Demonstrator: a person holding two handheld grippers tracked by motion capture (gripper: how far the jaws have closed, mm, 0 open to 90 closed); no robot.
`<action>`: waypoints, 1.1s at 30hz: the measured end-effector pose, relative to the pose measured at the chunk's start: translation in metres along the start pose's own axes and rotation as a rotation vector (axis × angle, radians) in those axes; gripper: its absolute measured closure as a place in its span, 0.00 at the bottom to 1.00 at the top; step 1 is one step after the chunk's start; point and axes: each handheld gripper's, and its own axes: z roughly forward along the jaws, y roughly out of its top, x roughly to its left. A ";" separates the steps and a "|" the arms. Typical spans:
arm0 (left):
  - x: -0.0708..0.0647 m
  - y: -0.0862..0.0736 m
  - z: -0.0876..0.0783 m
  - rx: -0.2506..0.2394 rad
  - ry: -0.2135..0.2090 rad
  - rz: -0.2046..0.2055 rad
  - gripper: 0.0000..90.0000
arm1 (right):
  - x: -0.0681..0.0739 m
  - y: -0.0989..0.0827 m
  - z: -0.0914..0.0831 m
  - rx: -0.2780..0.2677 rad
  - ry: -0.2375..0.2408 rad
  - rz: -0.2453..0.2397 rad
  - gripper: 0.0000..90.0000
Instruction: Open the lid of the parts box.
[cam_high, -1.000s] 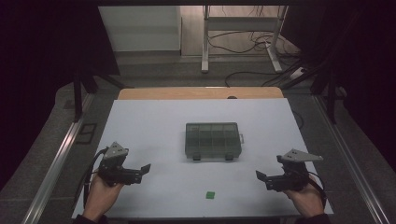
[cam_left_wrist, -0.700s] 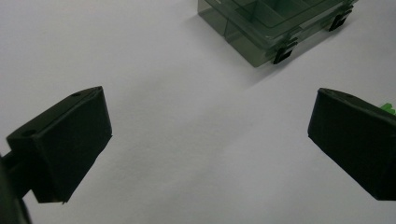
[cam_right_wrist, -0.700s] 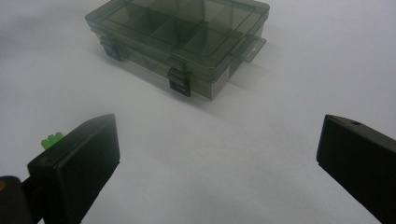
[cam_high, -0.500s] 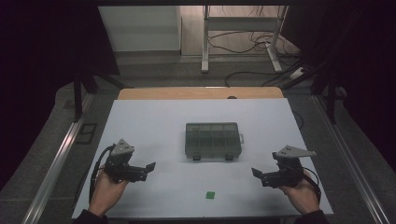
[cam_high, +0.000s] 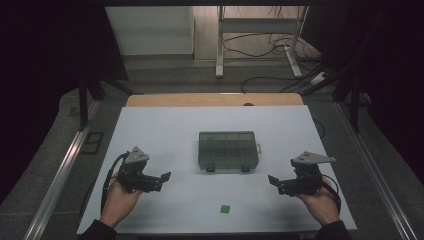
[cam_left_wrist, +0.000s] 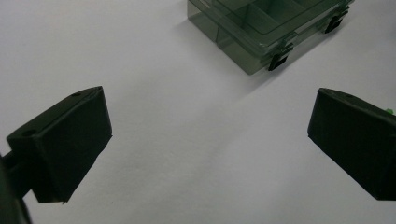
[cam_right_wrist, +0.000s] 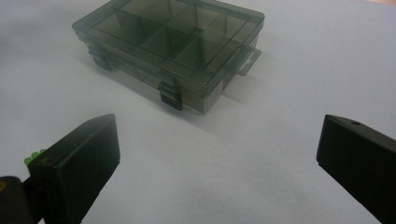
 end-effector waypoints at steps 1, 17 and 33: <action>0.000 0.000 0.001 -0.001 0.002 0.000 0.00 | 0.000 0.000 0.001 0.002 0.000 0.001 0.00; 0.000 0.010 0.013 0.001 -0.004 0.016 0.00 | -0.004 0.011 0.011 0.010 0.019 0.011 0.00; -0.003 0.019 0.026 0.010 -0.008 0.047 0.00 | -0.002 0.017 0.024 0.065 0.055 -0.007 0.22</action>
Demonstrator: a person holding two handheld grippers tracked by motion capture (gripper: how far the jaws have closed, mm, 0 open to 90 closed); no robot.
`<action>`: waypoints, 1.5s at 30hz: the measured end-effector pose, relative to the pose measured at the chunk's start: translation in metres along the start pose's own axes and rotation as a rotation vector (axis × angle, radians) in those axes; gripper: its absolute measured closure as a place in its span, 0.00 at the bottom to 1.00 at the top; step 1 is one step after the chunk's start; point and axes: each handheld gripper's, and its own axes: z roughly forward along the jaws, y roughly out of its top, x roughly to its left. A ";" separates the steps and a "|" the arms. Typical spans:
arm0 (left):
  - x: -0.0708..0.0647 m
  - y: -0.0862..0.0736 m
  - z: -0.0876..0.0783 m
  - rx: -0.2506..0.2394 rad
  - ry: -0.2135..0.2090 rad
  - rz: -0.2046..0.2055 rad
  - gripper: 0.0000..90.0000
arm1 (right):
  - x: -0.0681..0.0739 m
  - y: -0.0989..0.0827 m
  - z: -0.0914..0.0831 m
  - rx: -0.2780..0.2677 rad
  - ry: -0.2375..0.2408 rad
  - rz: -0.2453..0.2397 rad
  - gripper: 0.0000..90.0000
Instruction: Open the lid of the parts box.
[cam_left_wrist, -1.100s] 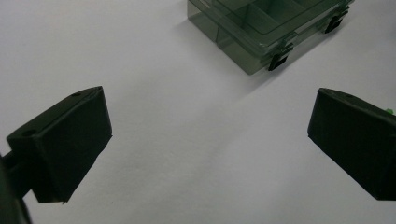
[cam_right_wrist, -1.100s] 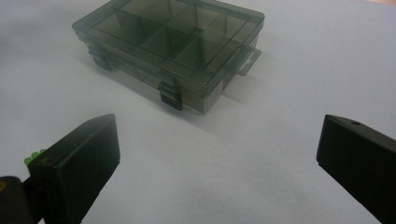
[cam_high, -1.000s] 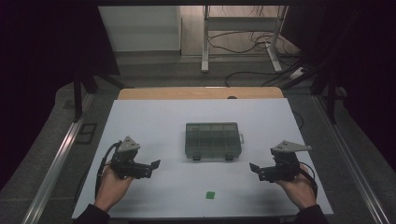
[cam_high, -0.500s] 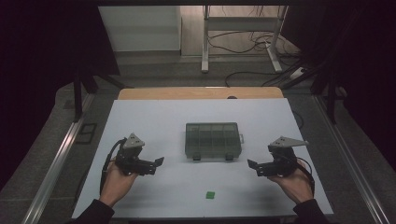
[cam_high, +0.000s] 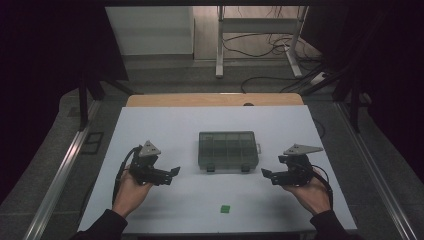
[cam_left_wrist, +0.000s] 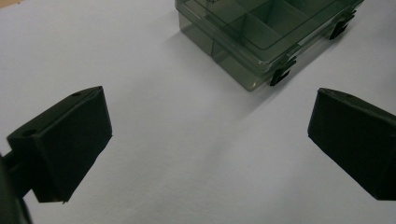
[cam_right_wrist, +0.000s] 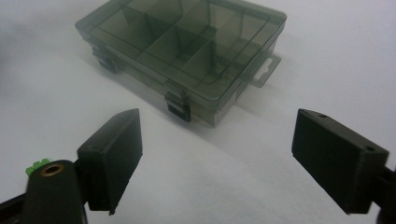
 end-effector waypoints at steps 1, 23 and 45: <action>0.000 0.001 0.001 0.000 -0.002 0.001 0.00 | 0.000 0.000 0.001 0.010 -0.001 -0.002 0.24; -0.003 0.009 0.015 0.017 -0.011 0.028 0.00 | -0.005 0.004 0.015 0.104 0.045 -0.047 0.91; -0.006 0.015 0.023 0.018 -0.005 0.048 0.00 | -0.005 0.003 0.040 0.178 0.009 -0.113 1.00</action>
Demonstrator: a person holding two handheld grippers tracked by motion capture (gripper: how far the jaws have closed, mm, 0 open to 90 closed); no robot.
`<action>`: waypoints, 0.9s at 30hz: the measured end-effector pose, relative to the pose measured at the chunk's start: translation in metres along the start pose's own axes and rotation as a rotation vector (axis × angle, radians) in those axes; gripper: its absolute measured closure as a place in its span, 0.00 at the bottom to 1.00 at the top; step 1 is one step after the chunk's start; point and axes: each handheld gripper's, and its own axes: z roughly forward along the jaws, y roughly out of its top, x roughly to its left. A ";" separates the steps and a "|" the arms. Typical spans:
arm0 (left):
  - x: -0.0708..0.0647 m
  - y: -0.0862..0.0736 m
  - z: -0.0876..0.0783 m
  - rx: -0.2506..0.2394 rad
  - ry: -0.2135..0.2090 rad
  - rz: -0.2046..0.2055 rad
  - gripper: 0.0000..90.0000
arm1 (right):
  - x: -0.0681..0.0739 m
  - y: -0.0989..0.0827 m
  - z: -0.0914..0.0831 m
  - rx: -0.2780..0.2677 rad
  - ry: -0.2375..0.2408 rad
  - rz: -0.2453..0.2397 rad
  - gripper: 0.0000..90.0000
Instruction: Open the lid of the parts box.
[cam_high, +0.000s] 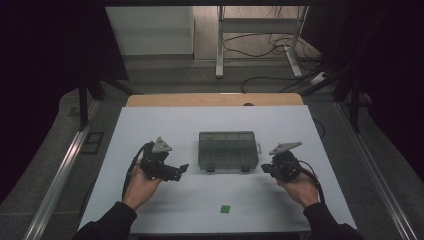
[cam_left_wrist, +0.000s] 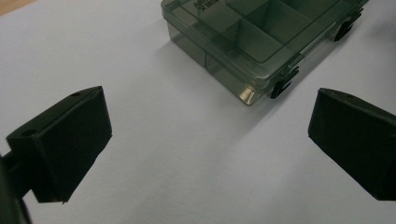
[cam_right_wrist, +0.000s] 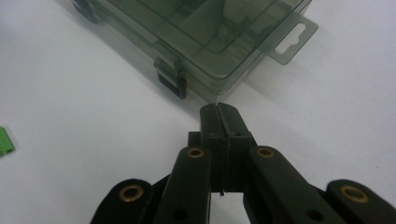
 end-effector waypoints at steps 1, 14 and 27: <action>0.000 0.000 0.000 0.000 0.000 0.001 0.00 | 0.000 0.000 0.001 0.003 0.000 0.001 1.00; 0.000 0.003 0.005 0.000 -0.002 0.005 0.00 | -0.003 0.001 0.015 0.049 0.004 -0.006 1.00; 0.000 0.006 0.011 0.007 -0.008 0.013 0.00 | -0.007 0.003 0.027 0.076 0.012 -0.009 1.00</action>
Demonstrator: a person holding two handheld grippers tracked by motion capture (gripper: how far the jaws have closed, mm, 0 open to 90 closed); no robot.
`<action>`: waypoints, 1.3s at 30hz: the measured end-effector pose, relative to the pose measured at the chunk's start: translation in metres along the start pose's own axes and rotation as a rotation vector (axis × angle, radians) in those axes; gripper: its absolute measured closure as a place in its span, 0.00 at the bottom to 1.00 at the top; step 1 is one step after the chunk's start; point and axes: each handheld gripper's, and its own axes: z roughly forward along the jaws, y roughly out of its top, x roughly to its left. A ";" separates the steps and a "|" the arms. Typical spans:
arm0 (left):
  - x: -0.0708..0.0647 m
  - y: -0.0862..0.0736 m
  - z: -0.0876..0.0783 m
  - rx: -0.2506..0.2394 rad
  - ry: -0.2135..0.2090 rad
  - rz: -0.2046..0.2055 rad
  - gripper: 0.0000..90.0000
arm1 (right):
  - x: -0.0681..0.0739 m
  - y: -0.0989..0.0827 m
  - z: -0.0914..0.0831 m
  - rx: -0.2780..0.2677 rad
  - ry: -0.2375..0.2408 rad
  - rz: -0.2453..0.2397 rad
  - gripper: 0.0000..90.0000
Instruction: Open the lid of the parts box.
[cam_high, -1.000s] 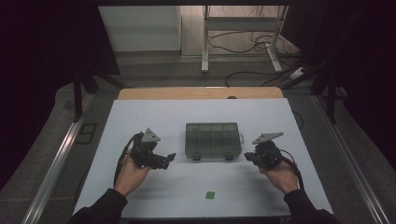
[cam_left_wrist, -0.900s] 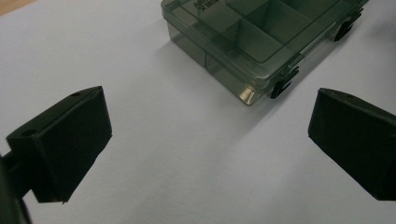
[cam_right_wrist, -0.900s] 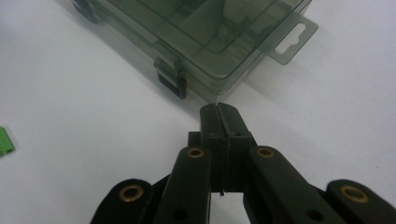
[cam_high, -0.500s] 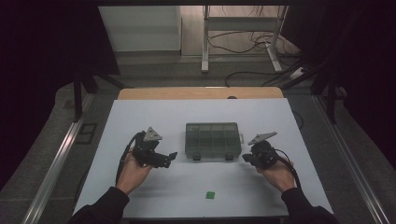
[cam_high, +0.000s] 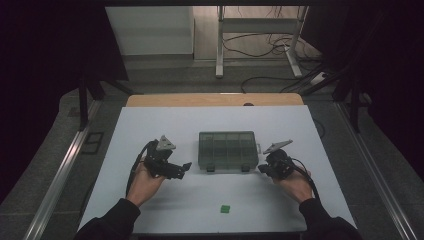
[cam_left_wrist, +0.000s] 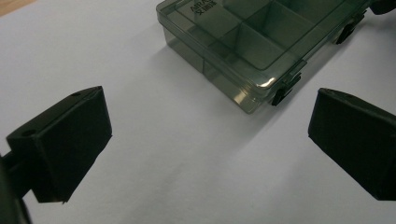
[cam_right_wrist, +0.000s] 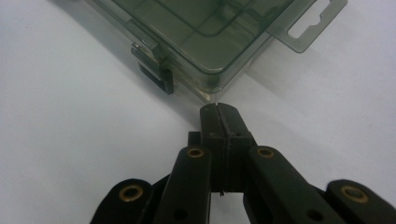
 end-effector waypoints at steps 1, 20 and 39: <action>0.000 0.000 0.000 0.000 0.001 0.001 0.00 | 0.000 0.000 0.001 0.002 0.001 -0.001 1.00; -0.002 0.003 0.006 0.008 -0.001 0.009 0.00 | 0.000 0.003 0.003 -0.005 -0.003 -0.008 1.00; -0.003 0.002 0.009 0.020 -0.002 0.010 0.00 | 0.002 0.003 -0.005 -0.029 -0.002 -0.012 1.00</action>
